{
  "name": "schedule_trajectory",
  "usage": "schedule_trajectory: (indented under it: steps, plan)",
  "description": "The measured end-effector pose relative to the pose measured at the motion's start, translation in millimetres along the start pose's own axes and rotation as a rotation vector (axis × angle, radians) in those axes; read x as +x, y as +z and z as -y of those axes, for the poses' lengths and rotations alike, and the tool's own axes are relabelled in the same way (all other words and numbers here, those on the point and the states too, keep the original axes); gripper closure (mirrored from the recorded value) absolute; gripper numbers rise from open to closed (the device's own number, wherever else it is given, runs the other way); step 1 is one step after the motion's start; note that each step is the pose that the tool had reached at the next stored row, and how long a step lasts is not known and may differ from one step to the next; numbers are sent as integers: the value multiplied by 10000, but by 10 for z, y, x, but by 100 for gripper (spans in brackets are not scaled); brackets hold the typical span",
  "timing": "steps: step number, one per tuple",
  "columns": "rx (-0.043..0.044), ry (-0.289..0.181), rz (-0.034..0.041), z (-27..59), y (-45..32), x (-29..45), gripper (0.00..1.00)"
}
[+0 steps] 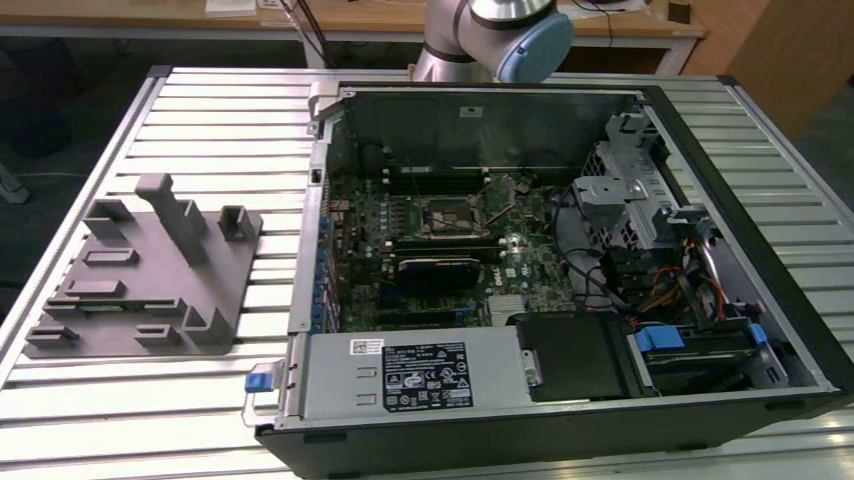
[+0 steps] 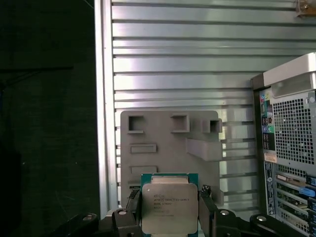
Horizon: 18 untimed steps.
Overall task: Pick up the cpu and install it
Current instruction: 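Pick up the cpu and move it towards the insertion slot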
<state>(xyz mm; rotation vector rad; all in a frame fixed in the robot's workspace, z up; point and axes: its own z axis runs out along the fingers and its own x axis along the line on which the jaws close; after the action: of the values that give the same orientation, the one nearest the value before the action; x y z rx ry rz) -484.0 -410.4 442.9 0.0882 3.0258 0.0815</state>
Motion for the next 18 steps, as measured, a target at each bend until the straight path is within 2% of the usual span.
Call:
schedule_trajectory:
  steps: [4,6,9,18]
  plan:
    - [0,-1,5,-1,0,-3,45]
    - [2,1,0,-3,5,-36,45]
    - [6,0,-12,-7,19,-131,45]
    - [49,-1,-79,-28,70,-490,45]
